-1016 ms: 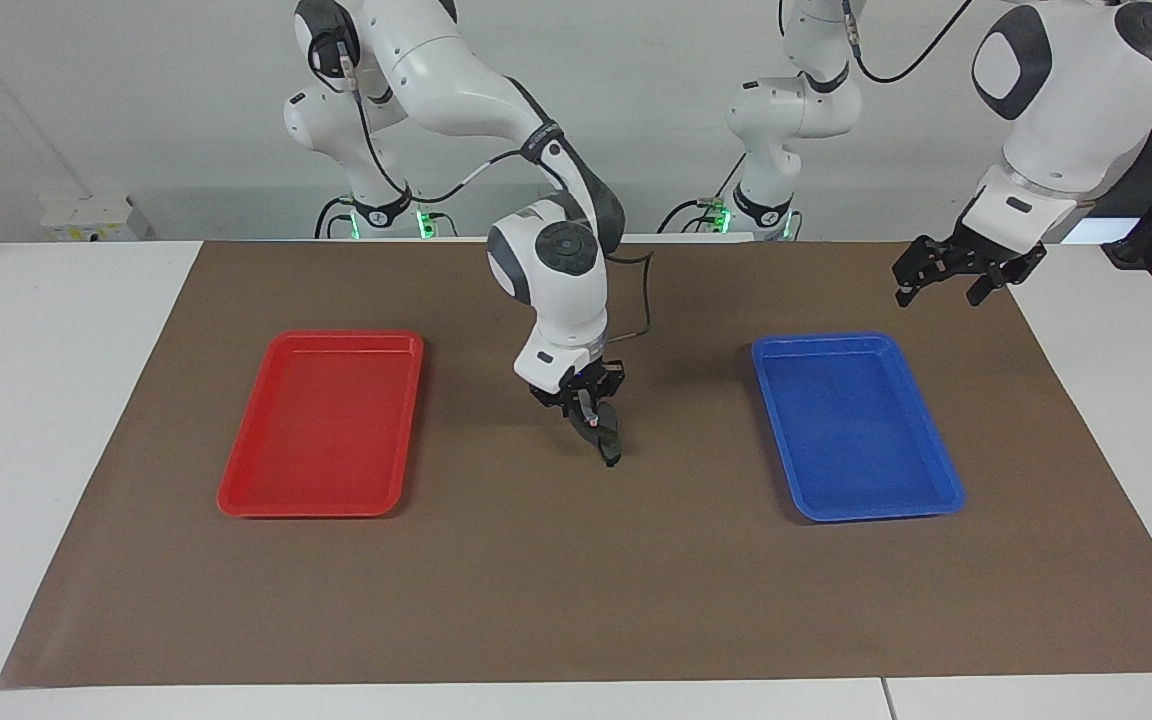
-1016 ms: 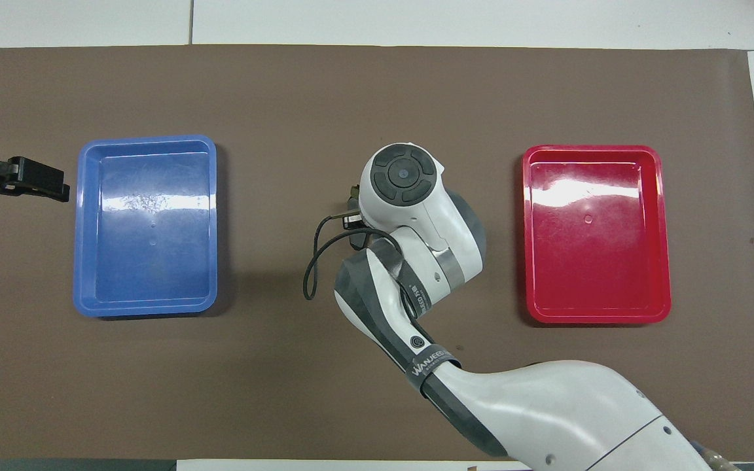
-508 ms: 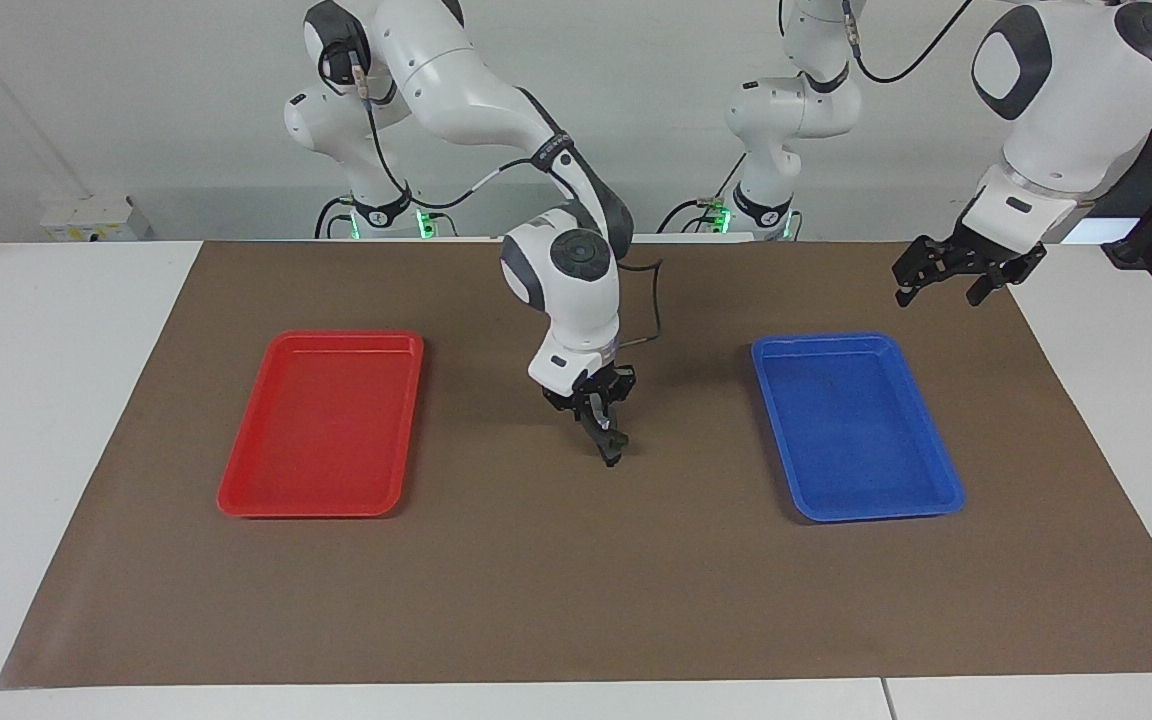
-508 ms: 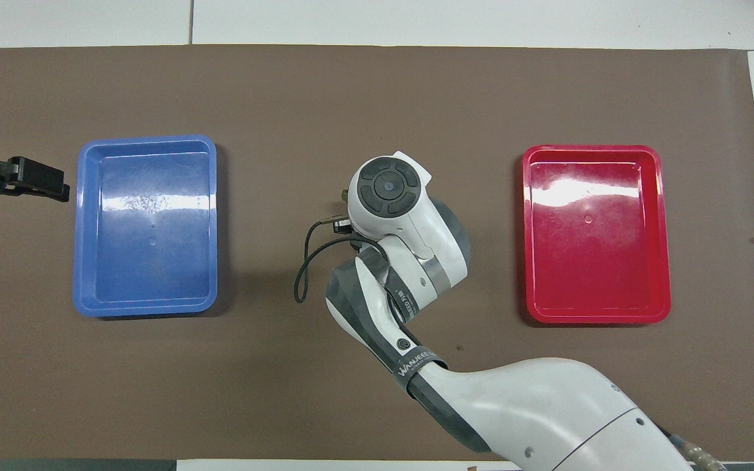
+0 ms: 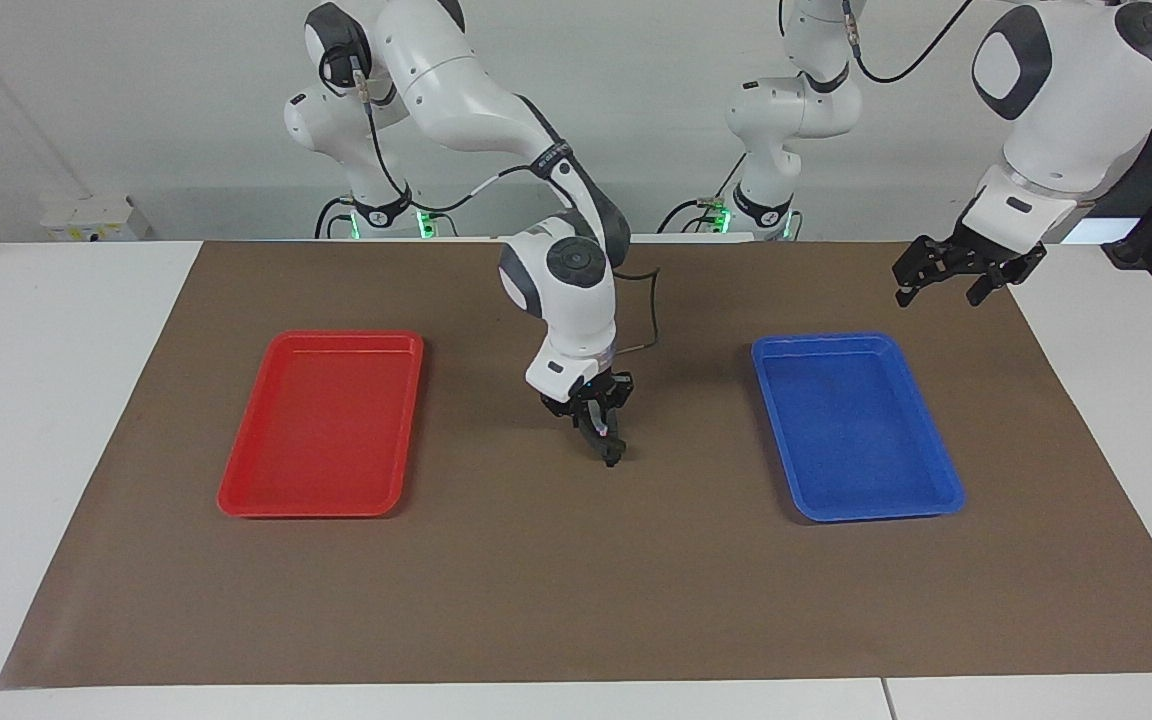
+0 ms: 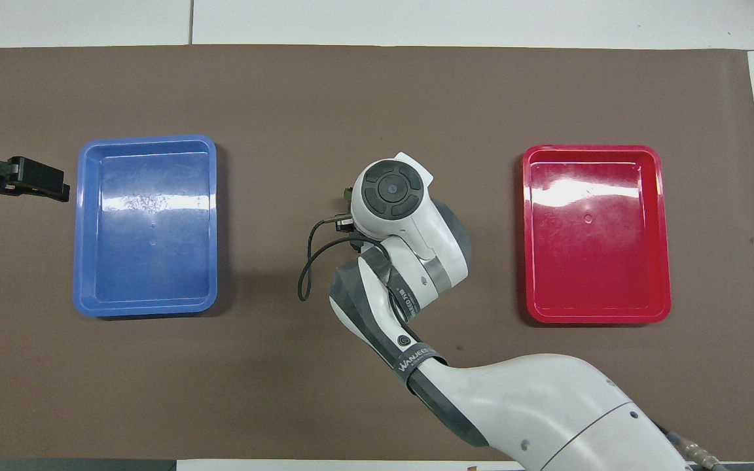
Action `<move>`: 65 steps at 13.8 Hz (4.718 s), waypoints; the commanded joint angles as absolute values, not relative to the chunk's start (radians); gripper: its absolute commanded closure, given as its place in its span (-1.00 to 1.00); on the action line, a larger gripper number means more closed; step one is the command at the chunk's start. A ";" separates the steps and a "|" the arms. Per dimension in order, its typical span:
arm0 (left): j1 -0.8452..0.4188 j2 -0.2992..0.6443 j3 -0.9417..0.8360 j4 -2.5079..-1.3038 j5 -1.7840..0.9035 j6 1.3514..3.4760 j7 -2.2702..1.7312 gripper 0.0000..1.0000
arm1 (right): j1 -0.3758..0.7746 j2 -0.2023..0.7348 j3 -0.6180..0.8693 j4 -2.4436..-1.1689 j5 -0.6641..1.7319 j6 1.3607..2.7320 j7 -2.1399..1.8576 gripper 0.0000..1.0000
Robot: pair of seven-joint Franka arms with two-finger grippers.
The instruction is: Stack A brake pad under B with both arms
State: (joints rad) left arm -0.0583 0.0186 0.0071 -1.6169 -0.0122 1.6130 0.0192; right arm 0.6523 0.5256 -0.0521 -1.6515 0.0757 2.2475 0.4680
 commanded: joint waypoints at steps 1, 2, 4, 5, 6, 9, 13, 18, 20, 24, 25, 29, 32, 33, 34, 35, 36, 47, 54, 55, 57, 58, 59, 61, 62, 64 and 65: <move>-0.048 -0.005 0.002 -1.641 -0.026 1.612 0.026 -0.99 | 0.657 0.525 -0.052 -1.658 0.089 2.269 0.488 1.00; -0.048 -0.005 0.002 -1.641 -0.026 1.612 0.026 -1.00 | 0.655 0.526 -0.052 -1.658 0.089 2.270 0.489 1.00; -0.048 -0.005 0.002 -1.641 -0.026 1.612 0.026 -1.00 | 0.657 0.532 -0.052 -1.660 0.089 2.272 0.492 1.00; -0.048 -0.005 0.002 -1.641 -0.026 1.612 0.026 -0.99 | 0.658 0.532 -0.052 -1.661 0.089 2.285 0.494 1.00; -0.048 -0.005 0.002 -1.641 -0.026 1.612 0.026 -1.00 | 0.657 0.532 -0.052 -1.664 0.089 2.286 0.492 1.00; -0.048 -0.005 0.002 -1.641 -0.026 1.612 0.026 -1.00 | 0.655 0.534 -0.052 -1.672 0.089 2.301 0.494 0.99; -0.048 -0.005 0.002 -1.641 -0.026 1.612 0.026 -1.00 | 0.660 0.534 -0.052 -1.674 0.095 2.304 0.505 0.92; -0.048 -0.005 0.002 -1.641 -0.026 1.612 0.026 -1.00 | 0.658 0.535 -0.052 -1.674 0.100 2.304 0.506 -0.55; -0.048 -0.005 0.002 -1.641 -0.026 1.612 0.026 -0.99 | 0.661 0.538 -0.052 -1.672 0.100 2.306 0.508 -1.00; -0.048 -0.005 0.002 -1.641 -0.026 1.612 0.026 -0.99 | 0.663 0.532 -0.052 -1.654 0.085 2.280 0.538 -1.00; -0.048 -0.005 0.002 -1.641 -0.026 1.612 0.026 -1.00 | 0.658 0.525 -0.054 -1.654 0.083 2.270 0.541 -1.00; -0.048 -0.005 0.002 -1.641 -0.026 1.612 0.026 -0.99 | 0.629 0.460 -0.072 -1.635 0.048 2.185 0.541 -1.00; -0.048 -0.005 0.002 -1.641 -0.026 1.612 0.026 -0.99 | 0.542 0.359 -0.074 -1.640 0.005 2.119 0.538 -1.00; -0.048 -0.005 0.002 -1.641 -0.026 1.612 0.026 -0.99 | 0.500 0.323 -0.072 -1.638 -0.009 2.093 0.531 -1.00; -0.048 -0.006 0.002 -1.641 -0.026 1.612 0.026 -1.00 | 0.462 0.289 -0.072 -1.638 -0.021 2.065 0.528 -1.00; -0.048 -0.005 0.002 -1.641 -0.026 1.612 0.026 -1.00 | 0.430 0.264 -0.072 -1.635 -0.038 2.037 0.526 -1.00; -0.048 -0.005 0.002 -1.641 -0.026 1.612 0.026 -0.99 | 0.410 0.246 -0.074 -1.634 -0.070 2.016 0.514 -1.00; -0.048 -0.005 0.002 -1.641 -0.026 1.612 0.026 -0.99 | 0.076 -0.003 -0.071 -1.652 -0.061 1.642 0.154 -1.00; -0.048 -0.005 0.002 -1.641 -0.026 1.612 0.026 -1.00 | 0.038 -0.023 -0.067 -1.536 -0.055 1.483 0.107 -1.00; -0.048 -0.005 0.002 -1.641 -0.026 1.612 0.026 -0.99 | 0.041 -0.023 -0.064 -1.536 -0.051 1.476 0.110 -1.00; -0.048 -0.005 0.002 -1.641 -0.026 1.612 0.026 -1.00 | 0.041 -0.017 -0.061 -1.516 -0.035 1.451 0.103 -1.00; -0.048 -0.005 0.002 -1.641 -0.026 1.612 0.026 -0.99 | 0.043 -0.018 -0.060 -1.514 -0.026 1.448 0.109 -1.00; -0.048 -0.005 0.002 -1.641 -0.026 1.612 0.026 -0.99 | 0.041 -0.018 -0.061 -1.511 0.000 1.440 0.109 -1.00; -0.048 -0.006 0.002 -1.641 -0.026 1.612 0.026 -1.00 | 0.037 -0.017 -0.061 -1.503 -0.006 1.437 0.094 -1.00; -0.048 -0.005 0.002 -1.641 -0.026 1.612 0.026 -1.00 | 0.041 -0.012 -0.063 -1.505 -0.029 1.442 0.065 -1.00; -0.048 -0.005 0.002 -1.641 -0.026 1.612 0.026 -1.00 | 0.043 -0.011 -0.060 -1.505 -0.051 1.443 0.049 -1.00; -0.048 -0.005 0.002 -1.641 -0.026 1.612 0.026 -0.99 | 0.043 -0.011 -0.060 -1.505 -0.048 1.443 0.051 -1.00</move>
State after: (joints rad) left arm -0.0583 0.0185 0.0071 -1.6169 -0.0122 1.6130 0.0192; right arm 0.0465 -0.0268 -0.0631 -1.5306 -0.0346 1.4584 0.0755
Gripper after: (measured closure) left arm 0.000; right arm 0.000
